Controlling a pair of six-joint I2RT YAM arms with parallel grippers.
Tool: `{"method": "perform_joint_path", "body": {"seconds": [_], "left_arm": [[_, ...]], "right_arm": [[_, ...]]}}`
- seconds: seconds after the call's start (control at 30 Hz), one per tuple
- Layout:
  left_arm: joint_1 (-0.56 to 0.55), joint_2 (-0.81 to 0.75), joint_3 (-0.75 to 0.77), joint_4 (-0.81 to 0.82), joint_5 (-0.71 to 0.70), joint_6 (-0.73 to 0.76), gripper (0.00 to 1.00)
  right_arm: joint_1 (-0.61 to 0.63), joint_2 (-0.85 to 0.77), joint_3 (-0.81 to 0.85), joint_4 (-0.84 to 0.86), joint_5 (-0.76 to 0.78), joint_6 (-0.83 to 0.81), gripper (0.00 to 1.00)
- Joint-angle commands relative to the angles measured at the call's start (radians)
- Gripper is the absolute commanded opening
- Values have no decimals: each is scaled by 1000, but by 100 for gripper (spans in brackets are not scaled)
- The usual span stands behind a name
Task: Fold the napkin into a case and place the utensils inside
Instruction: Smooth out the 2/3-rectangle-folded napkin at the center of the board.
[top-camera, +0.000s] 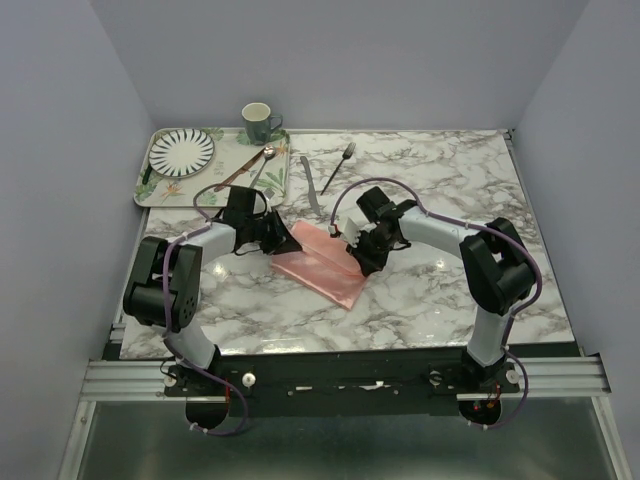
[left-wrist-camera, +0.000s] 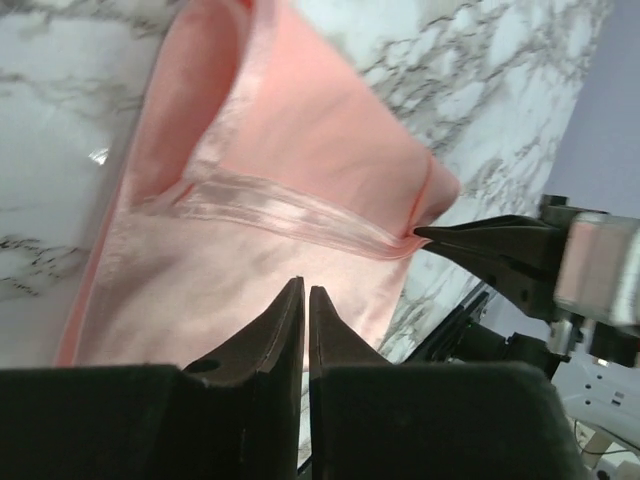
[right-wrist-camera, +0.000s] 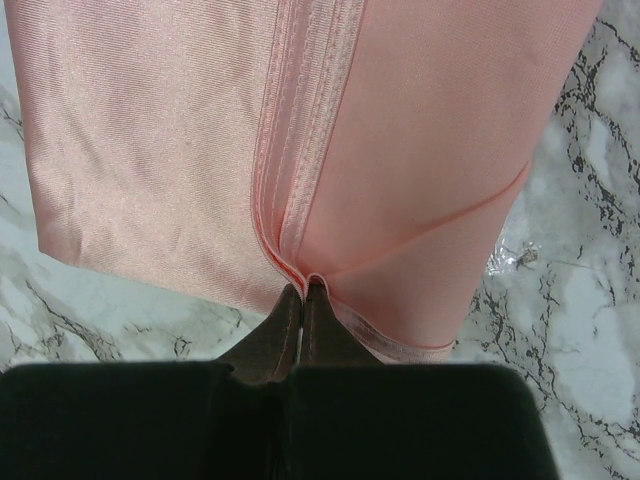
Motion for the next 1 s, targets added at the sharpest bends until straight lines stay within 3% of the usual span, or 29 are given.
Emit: {"method": "perform_joint_path", "body": {"seconds": [0.0,0.33,0.6,0.67,0.8,0.97], "left_arm": [[-4,-40,63,57,66,25,17],[-43,168,169,168,8,-67,17],[-41,248,113,156,-44,-93,11],[-41,268,106,151,-58,-97,10],[-41,291,98,142,-65,-97,10],[-43,299,93,134,-81,-92,9]], "right_arm": [[6,11,-40,47,85,-49,1],[8,-3,-39,96,150,-101,1],[6,-41,-74,140,190,-153,1],[8,-64,-72,128,190,-150,6],[8,-113,-46,36,142,-119,28],[-15,-156,29,-118,50,-24,38]]}}
